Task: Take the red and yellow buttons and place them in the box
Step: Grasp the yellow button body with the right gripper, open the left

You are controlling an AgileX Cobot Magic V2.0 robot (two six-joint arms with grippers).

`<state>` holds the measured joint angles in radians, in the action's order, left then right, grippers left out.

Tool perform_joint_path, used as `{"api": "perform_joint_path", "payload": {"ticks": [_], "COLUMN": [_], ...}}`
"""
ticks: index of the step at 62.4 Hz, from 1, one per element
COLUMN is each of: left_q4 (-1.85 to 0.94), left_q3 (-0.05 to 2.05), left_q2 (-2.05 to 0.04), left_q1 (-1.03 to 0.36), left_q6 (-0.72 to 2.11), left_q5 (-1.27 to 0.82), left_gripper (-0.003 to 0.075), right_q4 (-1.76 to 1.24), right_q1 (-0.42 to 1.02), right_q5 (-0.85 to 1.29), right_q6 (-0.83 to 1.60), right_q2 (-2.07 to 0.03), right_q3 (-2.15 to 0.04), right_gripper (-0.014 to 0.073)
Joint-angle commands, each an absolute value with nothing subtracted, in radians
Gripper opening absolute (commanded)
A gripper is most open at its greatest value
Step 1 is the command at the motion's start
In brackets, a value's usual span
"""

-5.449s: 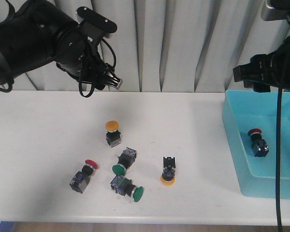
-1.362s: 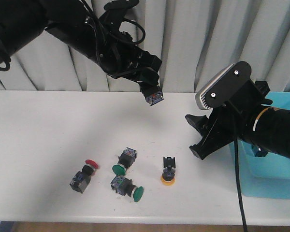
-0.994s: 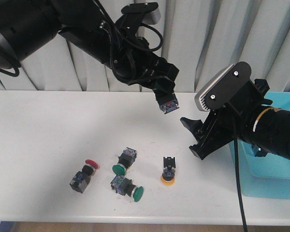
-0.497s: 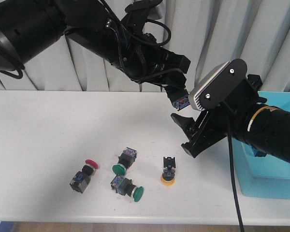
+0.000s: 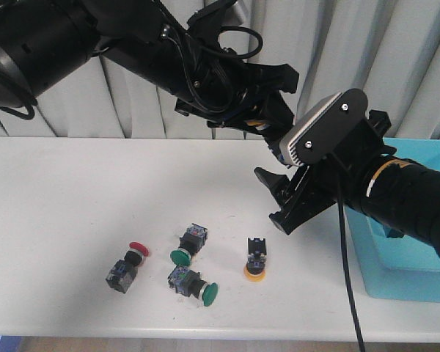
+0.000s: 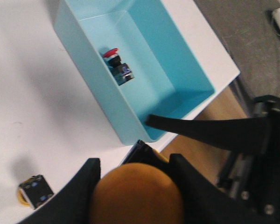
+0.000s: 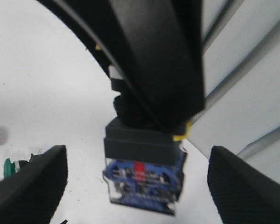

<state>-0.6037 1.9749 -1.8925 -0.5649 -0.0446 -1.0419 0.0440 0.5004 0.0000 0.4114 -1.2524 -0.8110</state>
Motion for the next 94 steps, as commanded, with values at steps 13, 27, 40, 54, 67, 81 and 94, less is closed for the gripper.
{"api": "perform_joint_path", "payload": {"ticks": [13,27,40,54,67,81,94], "left_q4": [-0.687,-0.687,-0.687,-0.687,-0.687,-0.687,-0.686], "left_q3": [2.005,2.005,2.005,2.005,2.005,2.005,2.005], "left_q2": [-1.826,-1.826,-1.826,-1.826,-1.826,-1.826,-1.821], "left_q1": [-0.568,-0.568,-0.568,-0.568,-0.568,-0.568,-0.568], "left_q6": [-0.053,-0.053,-0.052,-0.022,0.015,0.063,0.063], "left_q5": [-1.016,-1.023,-1.023,-1.02,-1.01,-1.019,-1.022], "left_gripper": [0.0038,0.0045,0.005,0.0066,0.0186,0.0434,0.0523], "right_q4": [0.05,0.042,0.034,0.034,0.034,0.034,0.034], "right_q1": [0.502,0.502,0.502,0.502,0.502,0.502,0.501], "right_q5": [-0.127,-0.126,-0.152,-0.155,-0.151,-0.135,-0.132], "right_q6": [0.422,0.421,0.418,0.418,0.418,0.419,0.419], "right_q2": [-1.237,-1.244,-1.244,-1.244,-1.244,-1.244,-1.244], "right_q3": [-0.838,-0.838,-0.838,-0.838,-0.838,-0.838,-0.838], "right_gripper": [0.0545,0.0395,0.0146,0.0009,0.0013,0.0017,0.0021]}}
